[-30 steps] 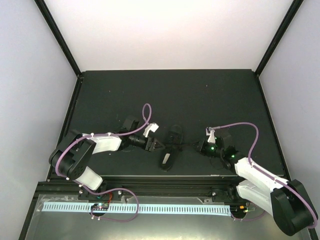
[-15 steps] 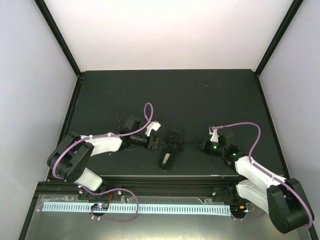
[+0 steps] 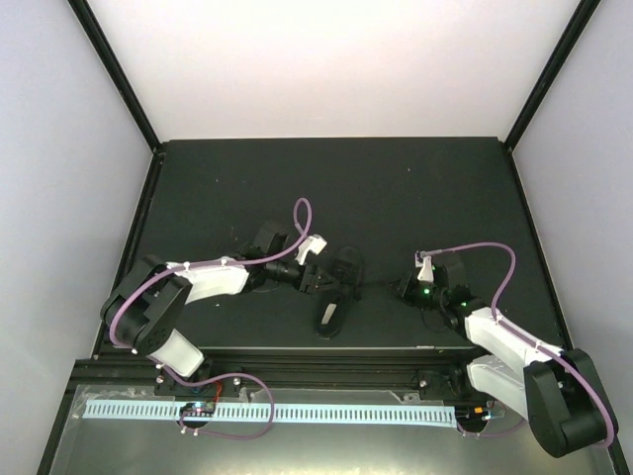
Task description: Tie the shoes
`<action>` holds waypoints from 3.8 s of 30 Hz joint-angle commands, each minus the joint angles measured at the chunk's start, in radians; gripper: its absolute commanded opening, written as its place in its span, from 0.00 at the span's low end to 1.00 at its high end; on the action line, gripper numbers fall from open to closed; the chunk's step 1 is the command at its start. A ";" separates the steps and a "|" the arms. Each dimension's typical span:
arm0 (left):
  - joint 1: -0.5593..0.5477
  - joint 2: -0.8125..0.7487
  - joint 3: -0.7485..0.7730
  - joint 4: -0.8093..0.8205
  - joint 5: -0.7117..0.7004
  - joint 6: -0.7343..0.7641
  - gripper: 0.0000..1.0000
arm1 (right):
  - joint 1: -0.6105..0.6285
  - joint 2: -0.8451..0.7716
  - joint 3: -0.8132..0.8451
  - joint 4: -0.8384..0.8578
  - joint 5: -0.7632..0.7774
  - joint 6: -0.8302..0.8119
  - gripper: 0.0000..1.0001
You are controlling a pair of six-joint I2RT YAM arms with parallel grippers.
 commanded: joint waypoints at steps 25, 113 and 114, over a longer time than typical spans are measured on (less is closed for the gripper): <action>-0.002 0.064 0.025 0.137 -0.053 -0.124 0.02 | -0.012 0.308 0.249 -0.036 -0.051 -0.260 0.26; 0.234 -0.101 -0.201 0.158 -0.250 -0.223 0.01 | 0.357 0.169 -0.060 0.004 -0.077 -0.226 0.02; 0.236 -0.103 -0.201 0.158 -0.251 -0.221 0.02 | 0.357 0.168 -0.060 0.003 -0.077 -0.227 0.02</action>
